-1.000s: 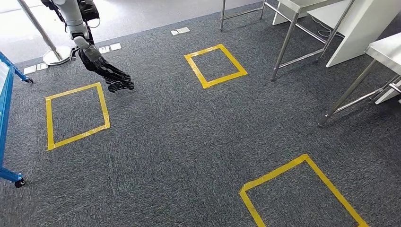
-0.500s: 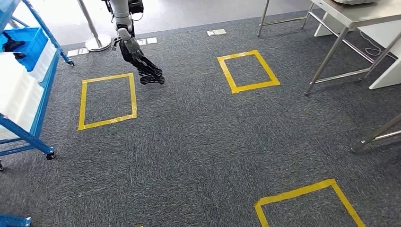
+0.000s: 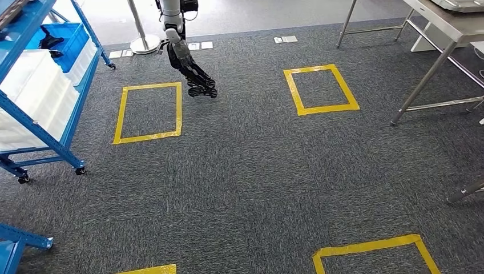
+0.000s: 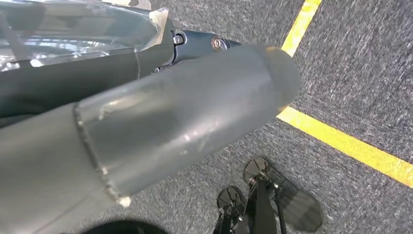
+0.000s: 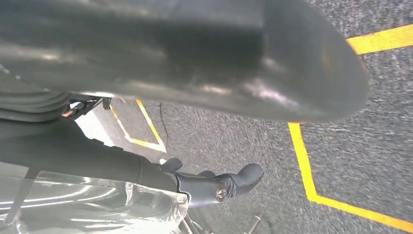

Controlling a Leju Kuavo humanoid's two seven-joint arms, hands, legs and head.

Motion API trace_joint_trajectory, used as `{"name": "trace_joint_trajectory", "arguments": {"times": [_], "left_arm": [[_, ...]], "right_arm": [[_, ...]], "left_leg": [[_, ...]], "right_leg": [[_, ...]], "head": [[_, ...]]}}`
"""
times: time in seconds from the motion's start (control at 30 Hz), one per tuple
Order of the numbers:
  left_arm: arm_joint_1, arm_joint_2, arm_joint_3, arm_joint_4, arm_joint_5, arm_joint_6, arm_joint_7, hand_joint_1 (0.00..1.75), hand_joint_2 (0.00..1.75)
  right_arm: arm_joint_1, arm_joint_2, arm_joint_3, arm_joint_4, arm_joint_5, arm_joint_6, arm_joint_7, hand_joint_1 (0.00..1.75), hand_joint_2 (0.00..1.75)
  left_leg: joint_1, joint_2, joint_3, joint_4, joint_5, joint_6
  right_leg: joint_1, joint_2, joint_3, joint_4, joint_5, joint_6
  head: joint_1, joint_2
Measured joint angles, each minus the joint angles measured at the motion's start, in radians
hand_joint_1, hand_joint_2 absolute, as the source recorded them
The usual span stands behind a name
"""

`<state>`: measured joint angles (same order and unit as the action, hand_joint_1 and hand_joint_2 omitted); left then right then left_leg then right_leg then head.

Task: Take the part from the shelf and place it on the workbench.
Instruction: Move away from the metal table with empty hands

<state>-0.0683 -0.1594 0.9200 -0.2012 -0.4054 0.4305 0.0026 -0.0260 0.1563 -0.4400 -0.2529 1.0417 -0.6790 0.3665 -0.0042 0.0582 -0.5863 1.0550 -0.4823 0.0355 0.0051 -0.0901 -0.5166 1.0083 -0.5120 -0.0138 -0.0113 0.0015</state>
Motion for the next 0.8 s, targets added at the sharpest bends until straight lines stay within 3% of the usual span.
{"name": "trace_joint_trajectory", "arguments": {"times": [0.03, 0.07, 0.13, 0.2, 0.3, 0.37, 0.4, 0.47, 0.53, 0.6, 0.7, 0.73, 0.8], "left_arm": [[-0.001, 0.001, -0.001, 0.0, -0.002, -0.004, -0.002, 0.0, 0.0], [-0.001, 0.002, -0.002, 0.0, -0.004, -0.007, -0.004, 0.0, 0.0], [0.0, 0.004, -0.003, -0.001, -0.005, -0.009, -0.005, 0.0, 0.0], [0.001, 0.005, -0.003, -0.001, -0.005, -0.009, -0.005, 0.0, 0.0], [-0.001, 0.006, -0.004, -0.001, -0.007, -0.014, -0.008, 0.0, 0.0], [-0.001, 0.006, -0.004, -0.001, -0.012, -0.022, -0.012, 0.0, 0.0], [0.0, 0.006, -0.005, -0.001, -0.016, -0.028, -0.013, 0.0, 0.0], [0.002, 0.006, -0.005, -0.001, -0.021, -0.037, -0.017, 0.0, 0.0], [0.002, 0.008, -0.006, -0.001, -0.024, -0.042, -0.02, 0.0, 0.0], [0.003, 0.01, -0.006, -0.001, -0.024, -0.043, -0.022, 0.0, 0.0], [0.006, 0.012, -0.007, -0.001, -0.024, -0.043, -0.025, 0.0, 0.0], [0.007, 0.013, -0.007, -0.001, -0.024, -0.043, -0.026, 0.0, 0.0], [0.009, 0.013, -0.008, -0.001, -0.024, -0.045, -0.03, 0.0, 0.0]], "right_arm": [[-0.001, 0.002, -0.006, 0.0, 0.001, 0.0, -0.001, 0.0, 0.0], [-0.001, 0.004, -0.012, 0.0, 0.002, 0.0, -0.002, 0.0, 0.0], [-0.002, 0.006, -0.02, 0.0, 0.005, 0.0, -0.002, 0.0, 0.0], [-0.002, 0.007, -0.026, -0.001, 0.008, 0.0, -0.003, 0.0, 0.0], [0.001, 0.006, -0.037, 0.0, 0.013, 0.0, -0.004, 0.0, 0.0], [0.004, 0.005, -0.05, 0.0, 0.02, 0.0, -0.004, 0.0, 0.0], [0.005, 0.005, -0.058, 0.0, 0.024, 0.0, -0.004, 0.0, 0.0], [0.005, 0.005, -0.077, -0.001, 0.033, 0.0, -0.005, 0.0, 0.0], [0.005, 0.006, -0.091, -0.001, 0.037, 0.0, -0.007, 0.0, 0.0], [0.004, 0.008, -0.1, 0.0, 0.038, 0.0, -0.008, 0.0, 0.0], [0.003, 0.01, -0.108, -0.001, 0.039, 0.0, -0.01, 0.0, 0.0], [0.003, 0.01, -0.112, -0.001, 0.041, 0.0, -0.012, 0.0, 0.0], [0.003, 0.012, -0.12, -0.001, 0.047, 0.0, -0.019, 0.0, 0.0]], "left_leg": [[-0.005, 0.012, 0.014, -0.029, 0.005, 0.005], [-0.009, 0.01, 0.014, -0.036, 0.004, 0.006], [-0.007, -0.012, 0.018, -0.049, 0.013, 0.011], [0.0, -0.032, 0.029, -0.07, 0.026, 0.019], [0.006, -0.061, 0.03, -0.077, 0.034, 0.025], [0.006, -0.088, 0.029, -0.076, 0.034, 0.025], [0.006, -0.102, 0.03, -0.076, 0.034, 0.024], [0.009, -0.13, 0.032, -0.072, 0.032, 0.017], [0.008, -0.154, 0.029, -0.061, 0.027, 0.004], [0.005, -0.167, 0.024, -0.054, 0.023, -0.006], [0.011, -0.178, 0.018, -0.054, 0.025, -0.015], [0.013, -0.165, 0.013, -0.044, 0.018, -0.019], [0.014, -0.116, -0.021, 0.027, -0.024, -0.025]], "right_leg": [[0.002, -0.008, 0.001, 0.0, -0.002, 0.003], [0.003, -0.017, 0.003, -0.001, -0.004, 0.007], [0.003, -0.028, 0.007, -0.002, -0.007, 0.015], [0.003, 0.001, -0.001, 0.025, -0.026, 0.019], [-0.004, 0.07, -0.072, 0.178, -0.095, 0.014], [-0.011, 0.084, -0.123, 0.279, -0.127, 0.02], [-0.014, 0.086, -0.127, 0.282, -0.121, 0.029], [-0.026, 0.1, -0.079, 0.169, -0.062, 0.055], [-0.035, 0.133, -0.024, 0.04, -0.008, 0.067], [-0.034, 0.147, -0.01, 0.003, 0.006, 0.06], [-0.033, 0.127, -0.005, 0.001, 0.01, 0.043], [-0.034, 0.118, -0.004, 0.0, 0.012, 0.038], [-0.032, 0.099, -0.003, -0.003, 0.014, 0.028]], "head": [[0.0, 0.0], [0.001, 0.0], [-0.001, 0.0], [-0.001, 0.0], [0.006, 0.0], [0.009, 0.0], [0.01, 0.0], [0.011, 0.0], [0.013, 0.0], [0.014, 0.0], [0.011, 0.0], [0.01, 0.0], [0.002, 0.0]]}}
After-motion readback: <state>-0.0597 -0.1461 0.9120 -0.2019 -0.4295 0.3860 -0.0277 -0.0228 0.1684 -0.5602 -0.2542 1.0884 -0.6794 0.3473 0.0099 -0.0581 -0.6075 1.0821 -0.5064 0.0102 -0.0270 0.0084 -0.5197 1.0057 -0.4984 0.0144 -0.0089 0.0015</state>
